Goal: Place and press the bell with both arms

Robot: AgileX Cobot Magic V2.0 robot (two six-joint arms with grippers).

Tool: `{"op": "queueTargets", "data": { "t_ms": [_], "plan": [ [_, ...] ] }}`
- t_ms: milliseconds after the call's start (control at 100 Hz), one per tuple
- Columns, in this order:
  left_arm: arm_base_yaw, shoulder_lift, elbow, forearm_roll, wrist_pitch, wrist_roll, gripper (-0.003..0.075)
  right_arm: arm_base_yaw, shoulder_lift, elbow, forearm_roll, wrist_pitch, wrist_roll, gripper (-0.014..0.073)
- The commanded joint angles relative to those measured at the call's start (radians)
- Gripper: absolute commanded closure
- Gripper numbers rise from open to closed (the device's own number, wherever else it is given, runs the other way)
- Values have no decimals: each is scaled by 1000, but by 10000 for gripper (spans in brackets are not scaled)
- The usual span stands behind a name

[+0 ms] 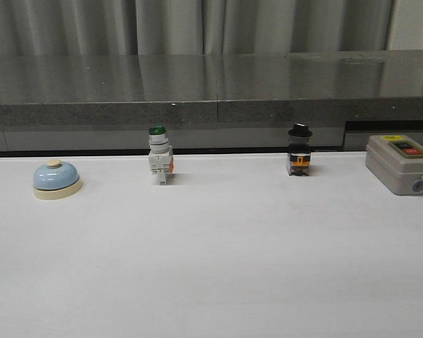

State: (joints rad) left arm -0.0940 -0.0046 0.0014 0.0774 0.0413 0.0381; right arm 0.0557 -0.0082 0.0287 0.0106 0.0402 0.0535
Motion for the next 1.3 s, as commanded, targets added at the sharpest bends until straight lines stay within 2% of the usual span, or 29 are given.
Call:
{"op": "queueTargets", "data": {
  "t_ms": [0, 450, 710, 940, 1290],
  "plan": [
    [0, -27, 40, -1, -84, -9, 740, -5, -16, -16, -11, -84, -13, 653],
    [0, -27, 38, -30, -82, -9, 740, -5, -16, -16, -11, -84, -13, 653],
    [0, 24, -88, -77, 75, -9, 740, -5, -16, -16, -11, -84, -13, 653],
    [0, 244, -284, -84, 148, -9, 740, -5, -16, -16, -11, -84, -13, 653],
    [0, 741, -737, -84, 433, -9, 740, -5, -16, -16, -11, -84, -13, 653]
  ]
}}
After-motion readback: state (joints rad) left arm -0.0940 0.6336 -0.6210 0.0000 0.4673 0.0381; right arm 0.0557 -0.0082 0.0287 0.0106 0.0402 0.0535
